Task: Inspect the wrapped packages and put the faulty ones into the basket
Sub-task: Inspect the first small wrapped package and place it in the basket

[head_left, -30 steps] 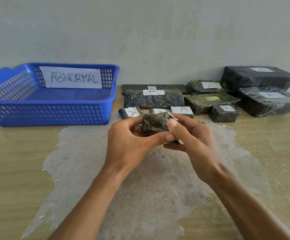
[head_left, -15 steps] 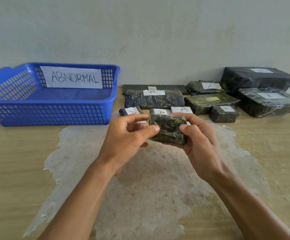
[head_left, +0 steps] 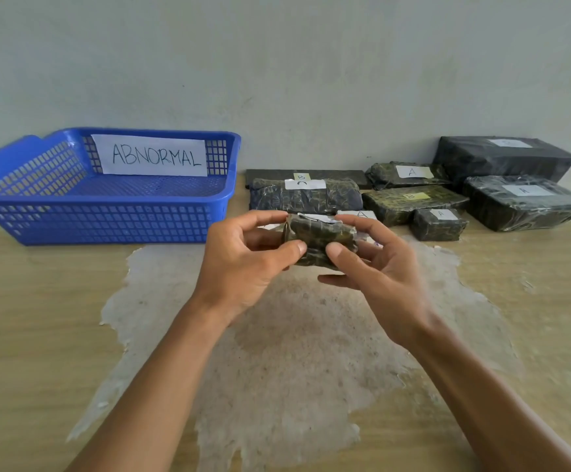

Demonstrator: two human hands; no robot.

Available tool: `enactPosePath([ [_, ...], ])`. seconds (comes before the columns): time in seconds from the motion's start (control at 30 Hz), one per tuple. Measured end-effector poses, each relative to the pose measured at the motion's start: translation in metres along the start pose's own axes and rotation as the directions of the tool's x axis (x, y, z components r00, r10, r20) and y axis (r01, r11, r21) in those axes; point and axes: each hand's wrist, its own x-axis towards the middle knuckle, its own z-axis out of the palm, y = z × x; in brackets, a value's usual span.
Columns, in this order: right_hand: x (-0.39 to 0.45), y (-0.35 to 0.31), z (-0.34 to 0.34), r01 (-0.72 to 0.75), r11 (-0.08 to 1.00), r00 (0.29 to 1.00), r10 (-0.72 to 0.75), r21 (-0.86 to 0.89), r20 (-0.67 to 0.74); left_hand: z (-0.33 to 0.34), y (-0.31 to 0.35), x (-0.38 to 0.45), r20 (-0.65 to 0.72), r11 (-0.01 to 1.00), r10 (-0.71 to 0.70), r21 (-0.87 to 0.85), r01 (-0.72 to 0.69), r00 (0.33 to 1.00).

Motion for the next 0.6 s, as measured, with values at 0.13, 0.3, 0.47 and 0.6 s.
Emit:
enactPosePath([
  [0.13,0.0,-0.002,-0.001,0.053,0.998,0.999,-0.053,0.03,-0.011,-0.005,0.004,-0.002,0.068,1.0,0.007,0.016,-0.008,0.998],
  [0.3,-0.002,-0.003,0.0,0.095,0.995,0.995,-0.096,0.018,0.026,-0.013,0.01,-0.007,0.16,0.999,-0.051,0.015,0.05,0.986],
  [0.47,-0.003,0.001,0.001,0.155,0.982,0.986,-0.146,-0.112,0.085,-0.014,0.014,-0.012,0.171,0.994,-0.089,-0.055,0.099,0.981],
  [0.6,-0.005,-0.006,0.002,0.223,0.916,0.974,-0.196,-0.334,0.114,-0.018,0.015,-0.009,0.182,0.998,-0.041,-0.033,0.048,0.982],
])
